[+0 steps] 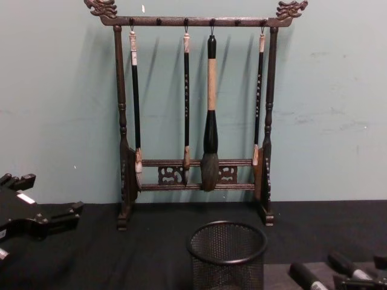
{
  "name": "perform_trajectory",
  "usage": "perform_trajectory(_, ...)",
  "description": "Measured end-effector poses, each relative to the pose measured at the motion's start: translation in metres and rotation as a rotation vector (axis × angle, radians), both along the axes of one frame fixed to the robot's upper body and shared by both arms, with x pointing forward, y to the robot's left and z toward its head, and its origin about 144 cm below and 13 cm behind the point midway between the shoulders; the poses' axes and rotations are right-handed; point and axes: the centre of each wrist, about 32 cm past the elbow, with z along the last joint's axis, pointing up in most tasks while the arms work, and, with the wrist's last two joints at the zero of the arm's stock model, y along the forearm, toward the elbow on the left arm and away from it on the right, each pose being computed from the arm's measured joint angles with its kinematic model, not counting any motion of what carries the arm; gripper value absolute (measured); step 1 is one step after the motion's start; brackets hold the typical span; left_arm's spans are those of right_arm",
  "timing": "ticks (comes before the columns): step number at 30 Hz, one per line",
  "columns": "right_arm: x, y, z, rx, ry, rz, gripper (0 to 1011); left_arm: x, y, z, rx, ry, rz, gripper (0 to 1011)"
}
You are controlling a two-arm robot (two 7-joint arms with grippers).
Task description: Pick up the water-based marker from the table and place it into the pen holder.
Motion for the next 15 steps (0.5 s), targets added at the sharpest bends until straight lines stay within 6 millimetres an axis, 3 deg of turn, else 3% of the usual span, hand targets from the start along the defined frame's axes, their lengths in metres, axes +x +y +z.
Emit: perform_trajectory(15, 0.0008, -0.0009, -0.0017, 0.002, 0.023, -0.004, 1003, 0.0000, 0.0000, 0.0000, 0.000, 0.000, 0.000, 1009)
